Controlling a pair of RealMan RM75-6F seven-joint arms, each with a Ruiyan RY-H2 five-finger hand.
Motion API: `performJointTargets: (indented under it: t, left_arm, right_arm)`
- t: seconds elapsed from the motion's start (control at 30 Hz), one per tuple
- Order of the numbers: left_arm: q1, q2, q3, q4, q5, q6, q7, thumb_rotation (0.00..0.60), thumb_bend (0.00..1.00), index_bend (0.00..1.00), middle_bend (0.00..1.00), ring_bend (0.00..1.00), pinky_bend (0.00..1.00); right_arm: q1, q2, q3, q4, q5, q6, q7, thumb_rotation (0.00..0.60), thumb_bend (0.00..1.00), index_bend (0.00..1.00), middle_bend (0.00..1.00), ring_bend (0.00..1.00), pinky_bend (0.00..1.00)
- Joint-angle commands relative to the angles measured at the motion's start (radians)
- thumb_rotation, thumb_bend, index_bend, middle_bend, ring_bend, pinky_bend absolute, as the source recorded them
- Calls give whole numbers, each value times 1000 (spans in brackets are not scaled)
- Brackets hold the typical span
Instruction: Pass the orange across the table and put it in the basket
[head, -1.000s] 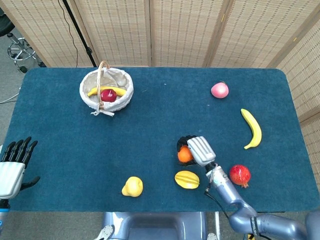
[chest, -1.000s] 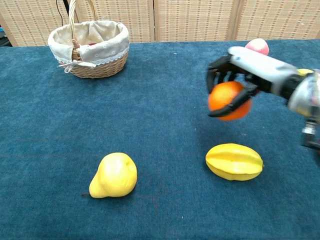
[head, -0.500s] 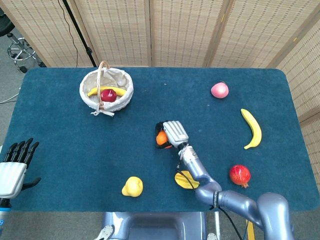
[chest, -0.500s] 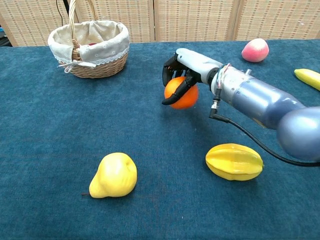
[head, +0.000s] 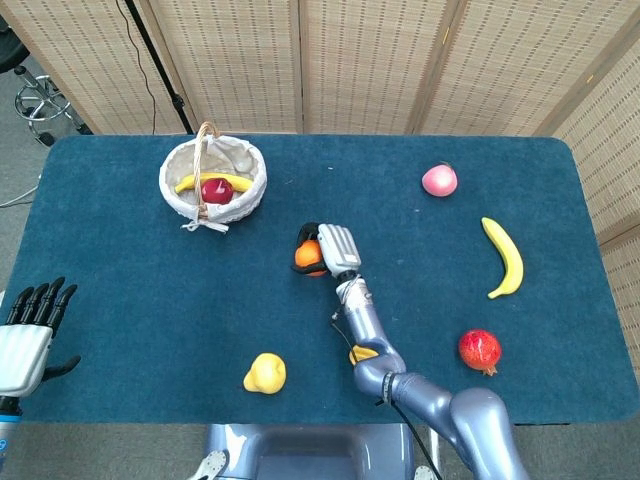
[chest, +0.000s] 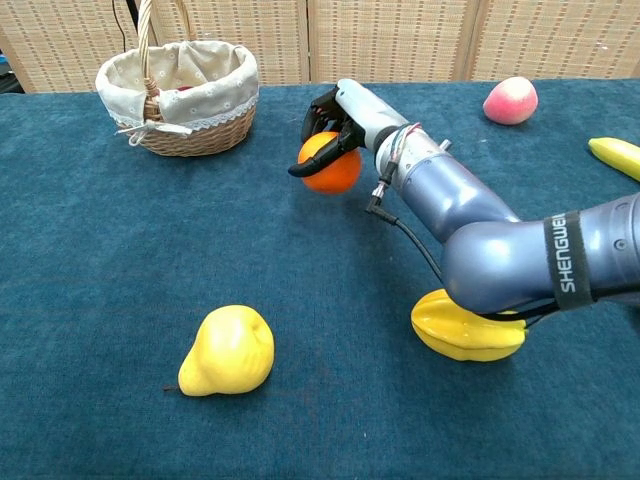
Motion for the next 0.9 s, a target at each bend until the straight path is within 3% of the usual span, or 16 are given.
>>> performJointTargets:
  t: [0.03,0.13,0.27,0.47,0.67,0.9]
  left_arm:
    - [0,0,0,0,0,-1,0,600,0,0,0,0,60]
    - [0,1,1,-1,1,1,-2,600,0,0,0,0,60]
    - [2,3,-1,-1,0,5,-4,600,0,0,0,0,59]
    - [2,4,0,-2,4,7,-5,600,0,0,0,0,59]
    - [1,2,1,0,5,6,-1,600,0,0,0,0,59]
    - [-2,-3,3,3,4,-3,4,600,0,0,0,0,59]
  right_arm:
    - [6,-14,-16,10,-12,-4,22,600,240,730,550,519,602]
    - [6,-16,-36,0,-23,-29,52,600,199,644,456,412,494]
    - [7,-4,-47,-47,-14,-85,62,600,14,512,340,286,335]
    - [-5,47,-48,-123,15,-153,42,600,0,318,147,88,106]
    - [-32,111,-43,-233,14,-156,84,600,0,284,88,23,35]
    - [-113,304,-79,-522,-49,-213,248,600,0,252,84,17,28]
